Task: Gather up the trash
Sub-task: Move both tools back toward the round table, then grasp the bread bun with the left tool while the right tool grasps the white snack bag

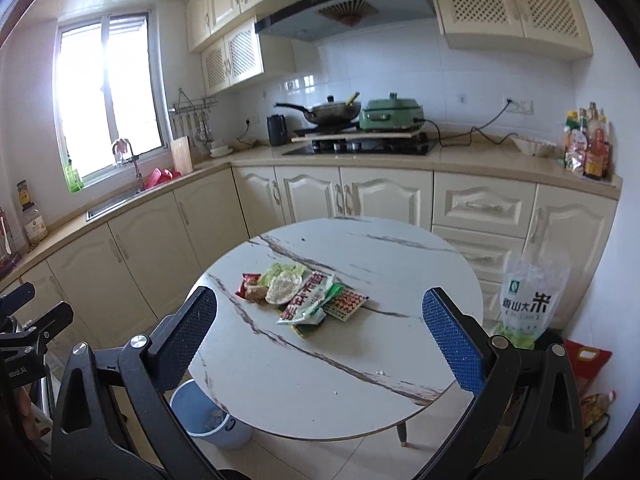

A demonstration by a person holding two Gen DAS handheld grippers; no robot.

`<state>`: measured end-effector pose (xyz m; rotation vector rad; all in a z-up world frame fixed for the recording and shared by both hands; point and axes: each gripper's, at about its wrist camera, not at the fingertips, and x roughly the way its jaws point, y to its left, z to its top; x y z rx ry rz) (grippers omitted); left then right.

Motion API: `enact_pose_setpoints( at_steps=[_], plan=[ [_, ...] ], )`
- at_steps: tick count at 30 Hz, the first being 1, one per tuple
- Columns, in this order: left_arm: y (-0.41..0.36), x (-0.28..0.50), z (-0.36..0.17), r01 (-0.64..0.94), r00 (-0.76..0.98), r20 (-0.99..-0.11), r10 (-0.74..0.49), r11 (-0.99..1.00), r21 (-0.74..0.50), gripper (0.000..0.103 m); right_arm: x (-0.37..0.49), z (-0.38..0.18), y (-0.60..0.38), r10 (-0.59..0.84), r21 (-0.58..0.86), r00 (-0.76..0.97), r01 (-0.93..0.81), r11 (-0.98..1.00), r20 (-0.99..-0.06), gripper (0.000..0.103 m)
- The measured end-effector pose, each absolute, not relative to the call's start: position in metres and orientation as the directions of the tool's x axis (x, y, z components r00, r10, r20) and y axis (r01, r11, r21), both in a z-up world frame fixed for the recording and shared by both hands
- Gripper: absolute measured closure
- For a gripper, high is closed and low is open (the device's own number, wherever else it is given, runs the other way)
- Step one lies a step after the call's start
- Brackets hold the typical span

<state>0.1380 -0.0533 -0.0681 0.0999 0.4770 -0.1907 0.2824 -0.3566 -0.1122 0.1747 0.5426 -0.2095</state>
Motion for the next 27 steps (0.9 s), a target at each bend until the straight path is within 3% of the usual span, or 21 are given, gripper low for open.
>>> enact_pose_setpoints(
  at_steps=[6,13,22,25,26,27],
  plan=[
    [-0.070,0.226,-0.072,0.223,0.828,-0.536,-0.161,0.973,0.052,0.001,0.346,-0.177,-0.367,-0.097,0.114,0.742,0.228,0.967,-0.663,0.000],
    [-0.073,0.317,-0.087,0.210,0.794,-0.590,-0.149,0.977,0.037,0.001,0.426,-0.225,-0.360,-0.073,0.090,0.660,0.210,0.974,-0.748,0.000],
    [-0.086,0.393,-0.109,0.233,0.760,-0.629,-0.164,0.972,0.028,0.001,0.501,-0.280,-0.351,-0.175,-0.057,0.514,0.238,0.970,-0.840,0.001],
    [-0.101,0.413,-0.113,0.263,0.754,-0.630,-0.188,0.964,0.028,0.001,0.494,-0.282,-0.361,-0.154,-0.040,0.528,0.220,0.975,-0.835,0.014],
    [-0.102,0.411,-0.117,0.273,0.751,-0.629,-0.198,0.962,0.023,0.001,0.491,-0.280,-0.366,-0.139,-0.023,0.540,0.215,0.976,-0.830,0.021],
    [-0.108,0.417,-0.119,0.291,0.746,-0.630,-0.218,0.957,0.015,0.001,0.485,-0.277,-0.372,-0.127,-0.007,0.553,0.213,0.977,-0.823,0.036]
  ],
)
